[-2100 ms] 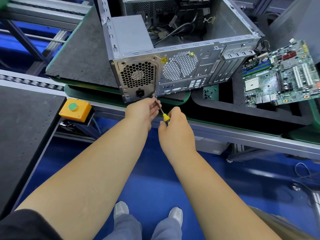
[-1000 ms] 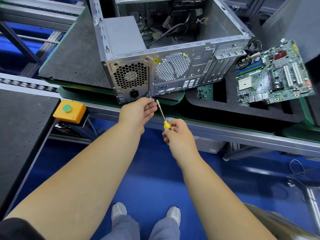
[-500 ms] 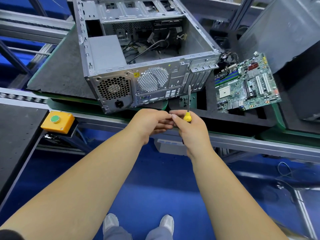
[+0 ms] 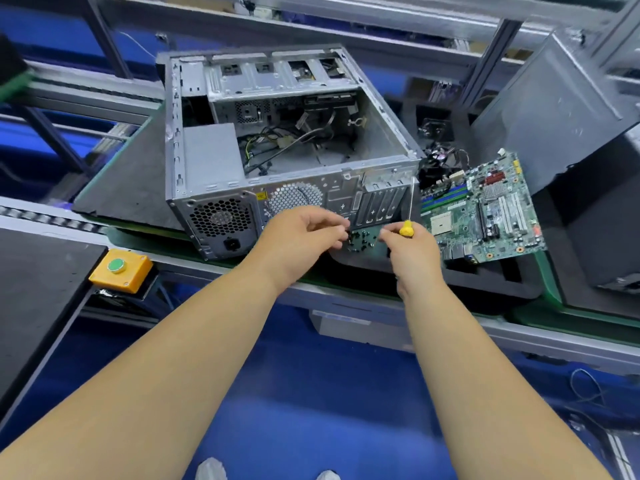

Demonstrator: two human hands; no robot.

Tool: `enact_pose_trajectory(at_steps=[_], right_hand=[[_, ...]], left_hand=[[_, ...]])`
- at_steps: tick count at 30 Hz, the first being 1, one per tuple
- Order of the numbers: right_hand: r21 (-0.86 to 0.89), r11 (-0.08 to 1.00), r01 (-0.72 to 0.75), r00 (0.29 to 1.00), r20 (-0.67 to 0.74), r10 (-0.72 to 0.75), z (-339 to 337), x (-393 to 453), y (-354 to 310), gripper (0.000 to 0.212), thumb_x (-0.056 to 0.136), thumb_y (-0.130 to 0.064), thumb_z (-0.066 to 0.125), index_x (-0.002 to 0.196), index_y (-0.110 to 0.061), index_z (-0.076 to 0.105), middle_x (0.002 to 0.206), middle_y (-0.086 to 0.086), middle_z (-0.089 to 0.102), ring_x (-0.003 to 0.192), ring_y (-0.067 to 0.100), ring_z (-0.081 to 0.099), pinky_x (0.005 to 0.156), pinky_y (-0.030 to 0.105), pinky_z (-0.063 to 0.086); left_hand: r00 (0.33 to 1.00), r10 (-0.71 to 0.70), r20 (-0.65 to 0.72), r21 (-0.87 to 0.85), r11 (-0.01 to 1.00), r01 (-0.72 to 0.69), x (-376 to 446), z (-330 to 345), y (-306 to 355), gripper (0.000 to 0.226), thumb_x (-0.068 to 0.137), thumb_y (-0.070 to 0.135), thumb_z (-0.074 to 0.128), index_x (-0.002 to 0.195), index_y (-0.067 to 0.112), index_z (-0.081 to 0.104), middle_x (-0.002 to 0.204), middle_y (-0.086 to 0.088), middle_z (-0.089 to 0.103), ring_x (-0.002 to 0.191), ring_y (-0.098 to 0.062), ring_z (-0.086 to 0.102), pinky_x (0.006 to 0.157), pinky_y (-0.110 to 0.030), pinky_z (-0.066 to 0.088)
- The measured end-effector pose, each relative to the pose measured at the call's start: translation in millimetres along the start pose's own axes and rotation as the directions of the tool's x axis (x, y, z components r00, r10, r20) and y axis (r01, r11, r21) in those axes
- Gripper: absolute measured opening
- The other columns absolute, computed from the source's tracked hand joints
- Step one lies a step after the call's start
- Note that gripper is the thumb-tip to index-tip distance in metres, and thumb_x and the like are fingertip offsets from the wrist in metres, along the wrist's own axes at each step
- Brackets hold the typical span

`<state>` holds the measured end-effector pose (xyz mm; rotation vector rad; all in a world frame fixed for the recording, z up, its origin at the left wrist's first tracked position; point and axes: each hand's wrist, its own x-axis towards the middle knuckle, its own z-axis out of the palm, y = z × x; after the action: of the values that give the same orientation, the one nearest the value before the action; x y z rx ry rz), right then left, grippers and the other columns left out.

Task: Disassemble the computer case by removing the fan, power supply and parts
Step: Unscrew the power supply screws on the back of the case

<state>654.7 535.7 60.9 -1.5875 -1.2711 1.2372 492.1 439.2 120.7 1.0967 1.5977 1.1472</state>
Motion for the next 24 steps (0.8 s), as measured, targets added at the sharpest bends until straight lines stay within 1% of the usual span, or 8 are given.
enact_pose_trajectory(at_steps=[5, 8, 12, 15, 17, 19, 21, 24], right_hand=[[-0.013, 0.998, -0.063, 0.998, 0.011, 0.063, -8.0, 27.3, 6.8, 0.013, 0.09, -0.024, 0.068, 0.102, -0.021, 0.064, 0.085, -0.002, 0.063, 0.074, 0.014, 0.055, 0.064, 0.028, 0.041], [0.024, 0.997, -0.08, 0.997, 0.005, 0.08, -20.9, 34.3, 14.1, 0.017, 0.092, -0.028, 0.062, 0.103, -0.015, 0.059, 0.083, 0.004, 0.057, 0.068, 0.019, 0.048, 0.063, 0.032, 0.038], [0.025, 0.998, -0.066, 0.997, -0.042, 0.066, -38.2, 47.7, 15.6, 0.009, 0.097, -0.02, 0.047, 0.094, -0.013, 0.053, 0.086, 0.006, 0.058, 0.064, 0.015, 0.054, 0.057, 0.029, 0.036], [-0.109, 0.993, -0.054, 0.996, -0.076, 0.046, -49.8, 61.4, 13.3, 0.006, 0.099, -0.02, 0.046, 0.099, -0.016, 0.052, 0.087, 0.003, 0.062, 0.069, 0.011, 0.066, 0.056, 0.031, 0.043], [-0.255, 0.967, -0.009, 0.997, -0.08, -0.012, -55.2, 71.3, 10.8, 0.004, 0.096, -0.018, 0.053, 0.092, -0.018, 0.055, 0.075, 0.002, 0.064, 0.058, 0.014, 0.063, 0.046, 0.024, 0.045], [-0.418, 0.908, 0.023, 0.997, -0.051, -0.049, -57.2, 79.4, 7.2, 0.005, 0.094, -0.021, 0.058, 0.09, -0.019, 0.057, 0.066, 0.0, 0.062, 0.05, 0.016, 0.058, 0.041, 0.02, 0.041], [-0.563, 0.826, 0.033, 0.999, -0.015, -0.05, -55.1, 85.5, 4.8, 0.01, 0.092, -0.024, 0.061, 0.095, -0.015, 0.059, 0.071, 0.001, 0.06, 0.056, 0.02, 0.055, 0.051, 0.025, 0.039], [-0.67, 0.741, 0.045, 0.999, 0.042, -0.023, -49.6, 92.0, 6.8, 0.016, 0.091, -0.023, 0.064, 0.09, -0.009, 0.058, 0.064, 0.002, 0.054, 0.052, 0.017, 0.048, 0.048, 0.025, 0.029]], left_hand=[[0.991, 0.114, -0.073, 0.037, 0.993, -0.111, 2.4, -4.2, 27.1, 0.019, 0.091, 0.011, 0.061, 0.096, 0.023, 0.075, 0.087, 0.005, 0.075, 0.084, -0.008, 0.071, 0.08, -0.016, 0.055], [0.986, 0.141, -0.092, 0.076, 0.988, -0.134, 2.9, -2.1, 33.9, 0.021, 0.092, 0.012, 0.06, 0.096, 0.026, 0.075, 0.087, 0.01, 0.075, 0.084, -0.005, 0.07, 0.079, -0.013, 0.053], [0.981, 0.165, -0.105, 0.108, 0.982, -0.153, 3.1, 6.6, 38.4, 0.022, 0.092, 0.011, 0.06, 0.096, 0.025, 0.075, 0.087, 0.009, 0.075, 0.083, -0.005, 0.07, 0.079, -0.018, 0.055], [0.978, 0.171, -0.121, 0.113, 0.981, -0.157, 2.5, 12.1, 41.8, 0.021, 0.092, 0.01, 0.06, 0.096, 0.024, 0.075, 0.086, 0.009, 0.075, 0.082, -0.005, 0.07, 0.075, -0.013, 0.053], [0.977, 0.167, -0.134, 0.114, 0.982, -0.152, 1.8, 14.4, 44.6, 0.022, 0.092, 0.01, 0.06, 0.095, 0.025, 0.075, 0.085, 0.011, 0.074, 0.082, -0.004, 0.07, 0.072, -0.011, 0.052], [0.976, 0.158, -0.149, 0.112, 0.984, -0.142, 1.3, 15.6, 48.2, 0.022, 0.093, 0.01, 0.059, 0.095, 0.024, 0.075, 0.085, 0.009, 0.074, 0.081, -0.004, 0.07, 0.067, -0.011, 0.051], [0.972, 0.16, -0.169, 0.118, 0.983, -0.141, 1.0, 16.5, 52.1, 0.021, 0.093, 0.009, 0.059, 0.095, 0.022, 0.075, 0.085, 0.008, 0.075, 0.08, -0.004, 0.07, 0.066, -0.009, 0.049], [0.967, 0.171, -0.188, 0.129, 0.981, -0.148, -0.7, 18.0, 56.9, 0.021, 0.092, 0.008, 0.059, 0.095, 0.021, 0.076, 0.084, 0.007, 0.075, 0.079, -0.004, 0.07, 0.069, -0.009, 0.049]])
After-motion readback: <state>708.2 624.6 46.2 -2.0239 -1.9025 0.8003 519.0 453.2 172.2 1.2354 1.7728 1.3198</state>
